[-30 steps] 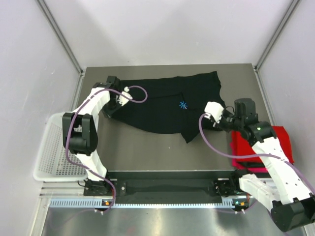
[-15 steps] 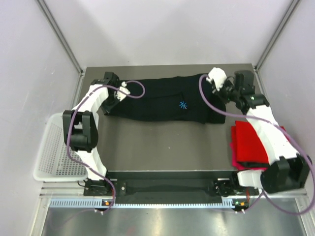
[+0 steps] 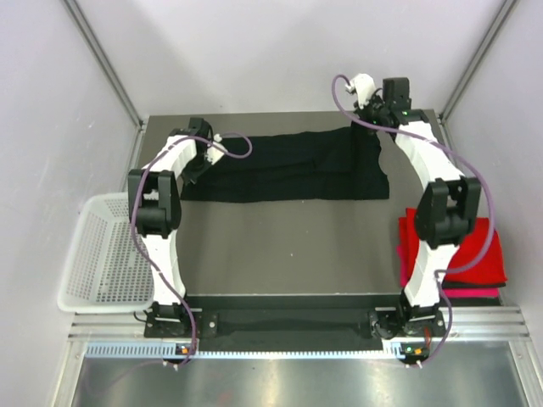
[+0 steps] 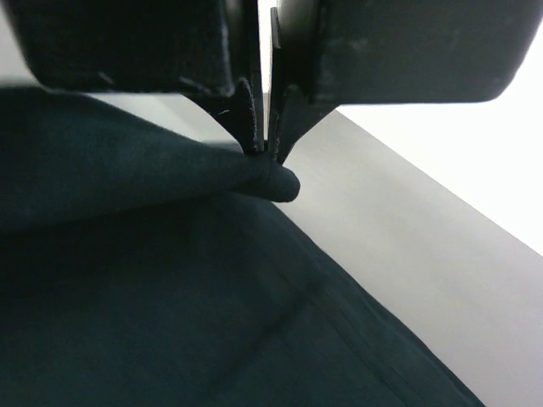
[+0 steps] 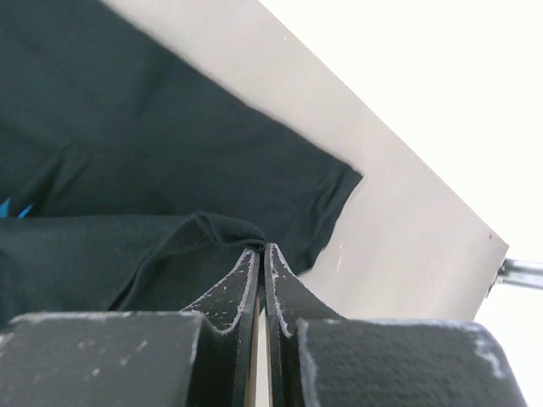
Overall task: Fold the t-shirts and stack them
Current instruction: Fold the tshirt
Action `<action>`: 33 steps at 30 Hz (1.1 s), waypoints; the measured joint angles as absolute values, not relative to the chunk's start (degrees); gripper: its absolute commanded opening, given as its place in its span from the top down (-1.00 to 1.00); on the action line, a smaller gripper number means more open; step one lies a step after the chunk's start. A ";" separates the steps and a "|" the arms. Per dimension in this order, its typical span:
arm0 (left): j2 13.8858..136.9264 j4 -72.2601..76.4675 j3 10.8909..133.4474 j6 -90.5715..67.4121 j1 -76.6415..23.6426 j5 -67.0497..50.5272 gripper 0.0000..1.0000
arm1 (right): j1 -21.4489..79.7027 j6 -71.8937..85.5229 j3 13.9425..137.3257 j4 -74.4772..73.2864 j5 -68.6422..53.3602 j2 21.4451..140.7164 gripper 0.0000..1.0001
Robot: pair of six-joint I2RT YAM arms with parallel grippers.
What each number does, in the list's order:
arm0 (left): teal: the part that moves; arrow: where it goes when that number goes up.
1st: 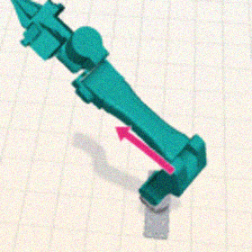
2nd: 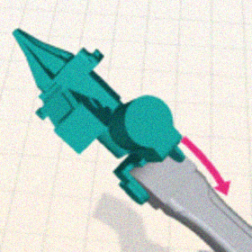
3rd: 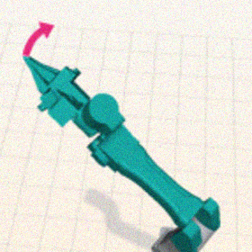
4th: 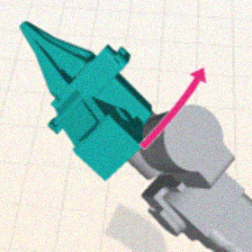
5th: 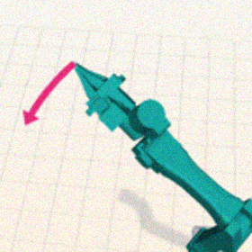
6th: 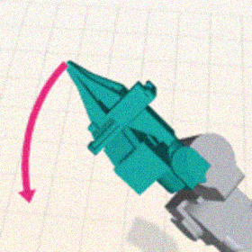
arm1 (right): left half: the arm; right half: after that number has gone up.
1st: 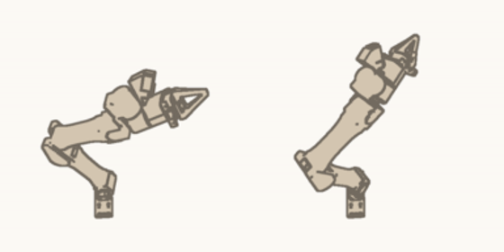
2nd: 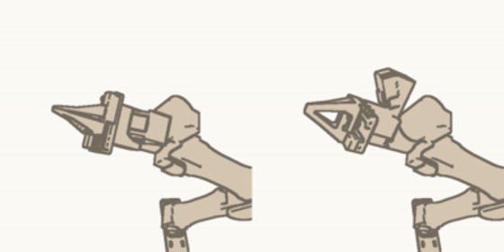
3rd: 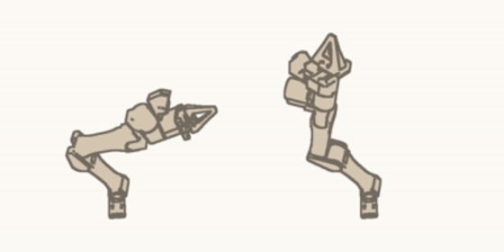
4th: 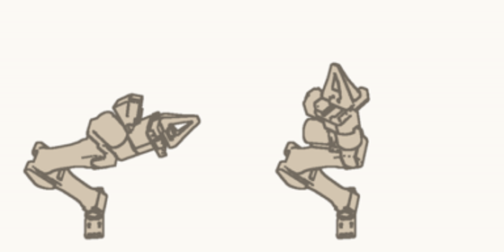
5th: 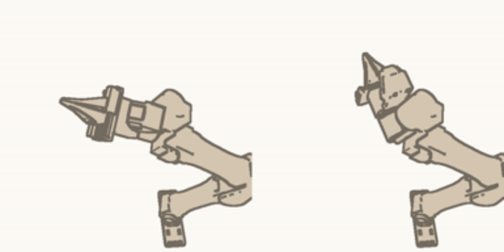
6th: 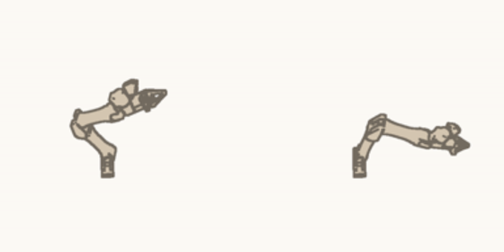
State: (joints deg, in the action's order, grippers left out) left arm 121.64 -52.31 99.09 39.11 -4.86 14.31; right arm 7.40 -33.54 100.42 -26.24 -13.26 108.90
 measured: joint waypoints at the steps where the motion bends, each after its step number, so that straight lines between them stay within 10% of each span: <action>1: 122.69 -52.05 100.09 39.11 -4.71 14.63 1.00 | 7.22 -33.17 103.13 -26.04 -13.10 111.46 1.00; 28: 131.90 -49.08 108.66 37.98 -3.73 19.64 0.99 | 6.83 -27.77 123.57 -25.85 -9.93 133.01 0.87; 33: 131.81 -48.95 108.99 35.09 -3.68 20.75 0.32 | 6.83 -26.33 123.39 -25.23 -9.67 133.71 0.42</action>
